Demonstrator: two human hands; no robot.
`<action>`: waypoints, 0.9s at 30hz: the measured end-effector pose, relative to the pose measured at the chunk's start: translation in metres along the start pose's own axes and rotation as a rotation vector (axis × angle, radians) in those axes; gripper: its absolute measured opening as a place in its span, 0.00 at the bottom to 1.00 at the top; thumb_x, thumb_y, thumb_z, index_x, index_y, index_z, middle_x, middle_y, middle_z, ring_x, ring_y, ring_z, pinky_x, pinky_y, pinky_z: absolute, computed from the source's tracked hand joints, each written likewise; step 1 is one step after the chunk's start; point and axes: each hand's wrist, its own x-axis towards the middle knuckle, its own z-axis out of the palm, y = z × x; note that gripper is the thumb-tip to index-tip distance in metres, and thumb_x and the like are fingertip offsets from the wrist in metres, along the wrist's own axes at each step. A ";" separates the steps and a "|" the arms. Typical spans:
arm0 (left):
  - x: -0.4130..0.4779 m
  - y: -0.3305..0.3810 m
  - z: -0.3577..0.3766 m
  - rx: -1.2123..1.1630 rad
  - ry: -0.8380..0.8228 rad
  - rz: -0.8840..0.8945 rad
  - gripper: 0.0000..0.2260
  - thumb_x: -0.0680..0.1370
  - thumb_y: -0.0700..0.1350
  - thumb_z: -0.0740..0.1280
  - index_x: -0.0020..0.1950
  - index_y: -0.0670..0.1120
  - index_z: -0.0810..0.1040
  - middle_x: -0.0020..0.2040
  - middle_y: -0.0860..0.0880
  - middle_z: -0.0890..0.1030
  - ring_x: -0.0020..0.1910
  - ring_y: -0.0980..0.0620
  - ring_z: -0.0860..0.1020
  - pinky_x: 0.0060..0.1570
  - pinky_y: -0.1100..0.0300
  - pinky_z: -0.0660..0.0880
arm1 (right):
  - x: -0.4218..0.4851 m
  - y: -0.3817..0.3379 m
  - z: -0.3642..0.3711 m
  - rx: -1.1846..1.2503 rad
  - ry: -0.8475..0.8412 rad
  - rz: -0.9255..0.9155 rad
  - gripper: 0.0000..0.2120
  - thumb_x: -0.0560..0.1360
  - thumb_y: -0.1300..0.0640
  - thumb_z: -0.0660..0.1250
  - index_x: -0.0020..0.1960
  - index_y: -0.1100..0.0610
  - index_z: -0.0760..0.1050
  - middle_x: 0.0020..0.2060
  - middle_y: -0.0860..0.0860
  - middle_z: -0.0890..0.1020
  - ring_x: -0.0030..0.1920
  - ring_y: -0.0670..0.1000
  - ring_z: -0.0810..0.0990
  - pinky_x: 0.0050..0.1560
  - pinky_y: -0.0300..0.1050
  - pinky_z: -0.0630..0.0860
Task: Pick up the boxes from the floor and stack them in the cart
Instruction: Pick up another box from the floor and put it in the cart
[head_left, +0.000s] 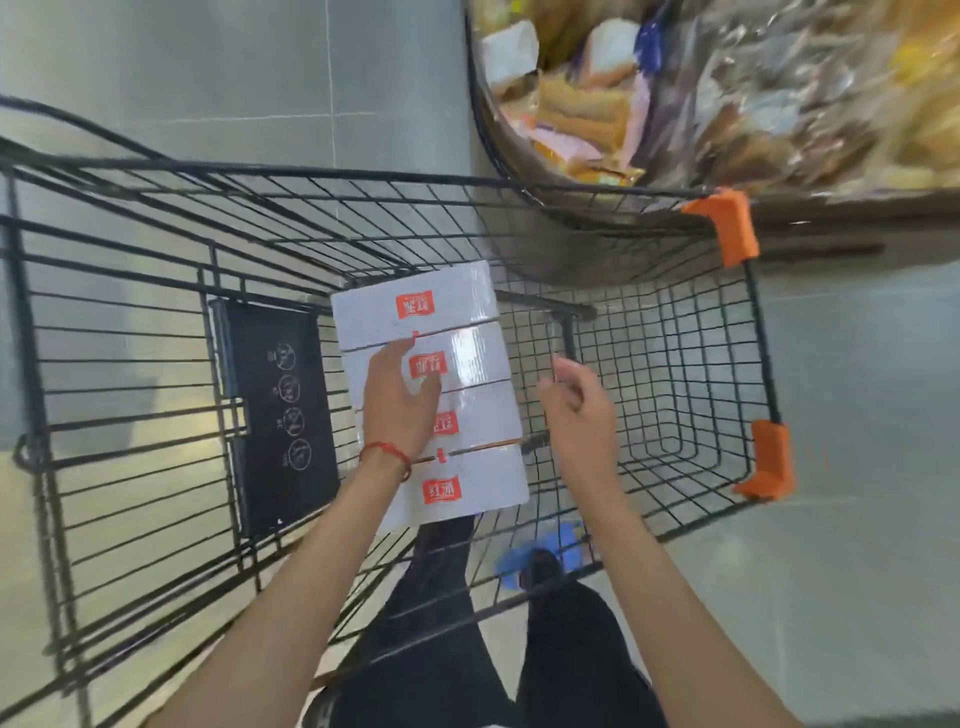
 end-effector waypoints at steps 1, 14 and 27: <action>-0.013 0.010 0.003 -0.014 -0.011 0.022 0.20 0.81 0.43 0.67 0.73 0.46 0.71 0.70 0.49 0.71 0.63 0.56 0.74 0.64 0.65 0.70 | -0.011 0.001 -0.015 0.037 0.017 -0.004 0.14 0.83 0.54 0.66 0.68 0.48 0.76 0.64 0.43 0.79 0.64 0.43 0.77 0.65 0.41 0.75; -0.206 0.126 0.143 -0.023 -0.338 0.345 0.12 0.80 0.38 0.66 0.63 0.47 0.78 0.60 0.50 0.79 0.59 0.53 0.77 0.49 0.79 0.70 | -0.123 0.087 -0.250 0.495 0.377 -0.066 0.09 0.80 0.65 0.68 0.54 0.52 0.80 0.50 0.47 0.85 0.43 0.37 0.80 0.53 0.38 0.76; -0.351 0.227 0.339 0.137 -0.726 0.626 0.13 0.79 0.35 0.66 0.62 0.45 0.78 0.57 0.53 0.80 0.50 0.62 0.78 0.49 0.68 0.75 | -0.191 0.188 -0.455 0.762 0.756 0.013 0.08 0.79 0.61 0.70 0.56 0.52 0.83 0.53 0.53 0.86 0.56 0.51 0.84 0.60 0.48 0.78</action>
